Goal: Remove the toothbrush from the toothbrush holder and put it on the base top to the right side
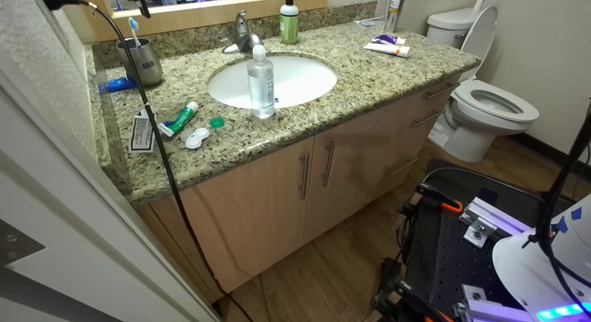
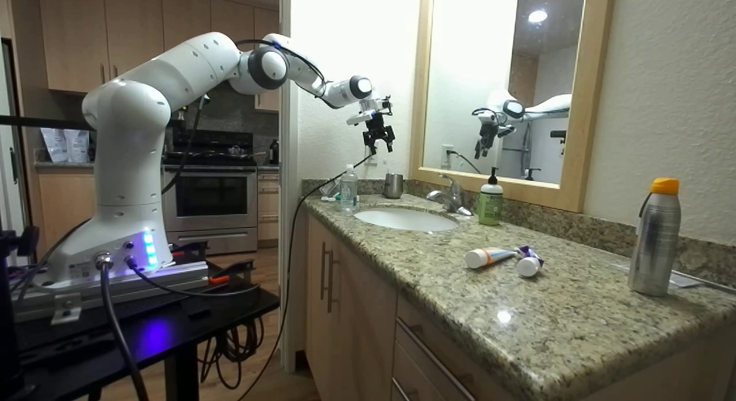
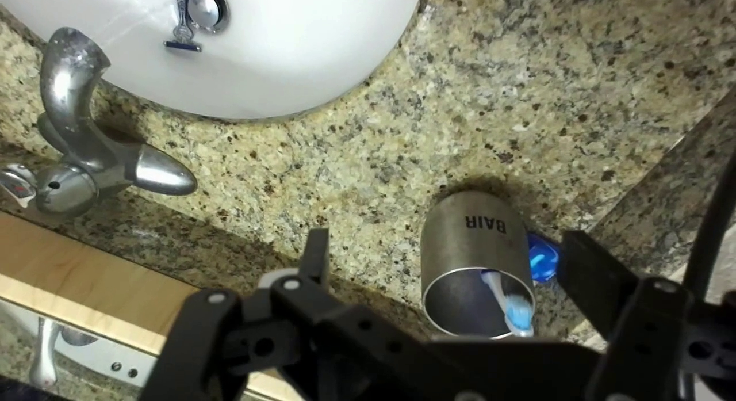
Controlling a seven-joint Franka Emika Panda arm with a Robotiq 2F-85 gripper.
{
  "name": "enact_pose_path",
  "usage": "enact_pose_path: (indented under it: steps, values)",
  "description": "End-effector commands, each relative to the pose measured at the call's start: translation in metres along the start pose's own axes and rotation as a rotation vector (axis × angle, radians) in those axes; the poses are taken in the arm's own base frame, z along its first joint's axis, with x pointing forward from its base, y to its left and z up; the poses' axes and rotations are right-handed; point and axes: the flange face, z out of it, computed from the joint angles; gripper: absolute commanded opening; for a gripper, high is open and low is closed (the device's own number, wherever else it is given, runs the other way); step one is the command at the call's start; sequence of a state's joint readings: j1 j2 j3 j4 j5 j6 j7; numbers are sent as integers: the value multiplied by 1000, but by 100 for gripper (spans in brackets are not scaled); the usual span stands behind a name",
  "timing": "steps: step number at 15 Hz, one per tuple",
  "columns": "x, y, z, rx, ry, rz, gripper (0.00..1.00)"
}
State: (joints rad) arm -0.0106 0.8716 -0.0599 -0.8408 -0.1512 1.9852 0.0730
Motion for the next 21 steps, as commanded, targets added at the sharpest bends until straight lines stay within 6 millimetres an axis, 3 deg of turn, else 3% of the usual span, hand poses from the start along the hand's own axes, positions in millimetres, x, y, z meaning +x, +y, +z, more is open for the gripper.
enact_pose_path:
  steps: [1,6,10,15,21]
  values:
    - [1,0,9,11,-10,12,100]
    - [9,-27,34,61,65,82,100]
    - [22,-52,48,75,250,128,100]
    - [19,-42,55,60,243,128,100]
    - [13,-40,46,65,160,129,100]
